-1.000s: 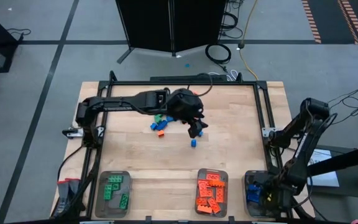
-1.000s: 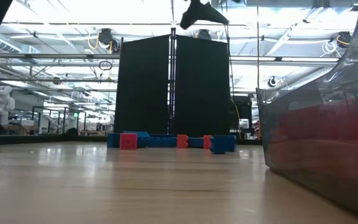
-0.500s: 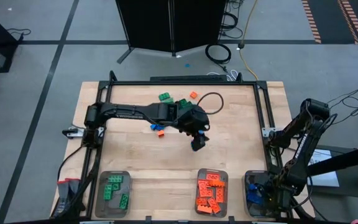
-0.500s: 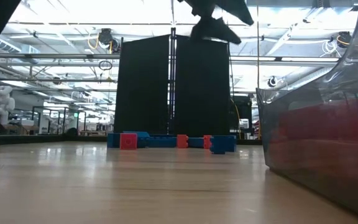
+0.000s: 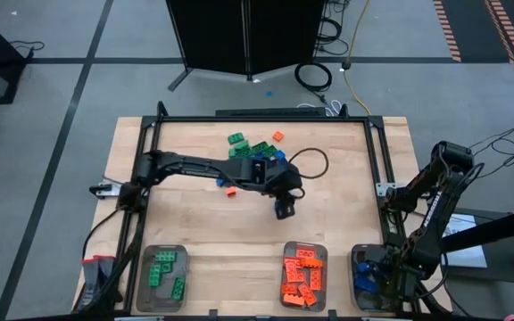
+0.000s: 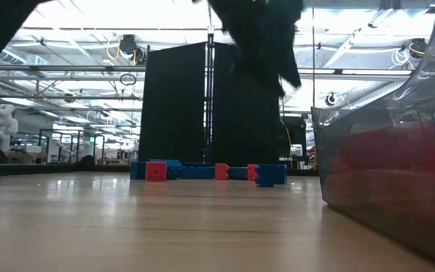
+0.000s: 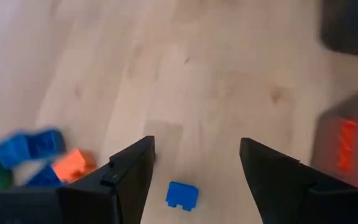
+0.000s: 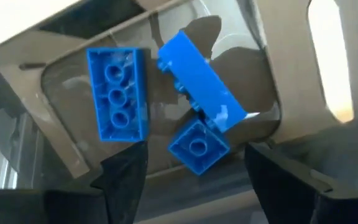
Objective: Sort blocks
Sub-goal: Put the blue game piece into the right black bin
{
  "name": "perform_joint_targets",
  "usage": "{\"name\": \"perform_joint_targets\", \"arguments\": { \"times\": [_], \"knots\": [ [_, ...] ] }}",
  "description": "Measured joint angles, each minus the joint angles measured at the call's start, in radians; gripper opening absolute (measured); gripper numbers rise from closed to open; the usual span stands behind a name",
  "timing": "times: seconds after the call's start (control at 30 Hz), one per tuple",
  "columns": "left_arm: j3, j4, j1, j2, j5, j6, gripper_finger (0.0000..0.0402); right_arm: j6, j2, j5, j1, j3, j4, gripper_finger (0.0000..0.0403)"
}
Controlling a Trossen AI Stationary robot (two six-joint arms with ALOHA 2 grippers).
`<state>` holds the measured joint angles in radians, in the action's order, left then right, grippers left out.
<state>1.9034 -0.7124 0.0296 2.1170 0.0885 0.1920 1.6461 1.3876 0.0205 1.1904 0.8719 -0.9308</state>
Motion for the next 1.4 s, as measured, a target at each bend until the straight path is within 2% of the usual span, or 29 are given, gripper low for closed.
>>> {"name": "perform_joint_targets", "arguments": {
  "times": [0.17, 0.27, 0.53, 0.67, 0.87, 1.03, 1.4],
  "knots": [
    [-0.001, -0.015, 0.023, 0.08, -0.022, 0.058, 0.024, 0.015, 0.0, -0.046, 0.0, 0.0, -0.006, 0.0265],
    [-0.001, -0.022, 0.047, 0.114, -0.017, 0.035, 0.024, 0.016, 0.0, -0.049, 0.0, 0.0, -0.006, 0.0265],
    [-0.001, -0.101, 0.089, 0.163, 0.144, -0.137, 0.024, 0.015, 0.0, -0.05, 0.0, 0.0, -0.017, 0.0265],
    [-0.002, -0.122, 0.079, 0.168, 0.179, -0.182, 0.024, 0.017, 0.0, -0.05, 0.0, 0.0, -0.017, 0.0265],
    [-0.001, -0.106, 0.061, 0.167, 0.174, -0.203, 0.024, 0.027, 0.0, -0.079, 0.0, 0.0, -0.018, 0.0265],
    [-0.001, -0.106, 0.059, 0.167, 0.102, -0.234, 0.024, 0.054, 0.0, -0.082, 0.0, 0.0, -0.021, 0.0265],
    [-0.001, -0.079, 0.026, 0.174, 0.096, -0.258, 0.024, 0.053, 0.0, -0.082, 0.0, 0.0, -0.025, 0.0265]
  ]
}}
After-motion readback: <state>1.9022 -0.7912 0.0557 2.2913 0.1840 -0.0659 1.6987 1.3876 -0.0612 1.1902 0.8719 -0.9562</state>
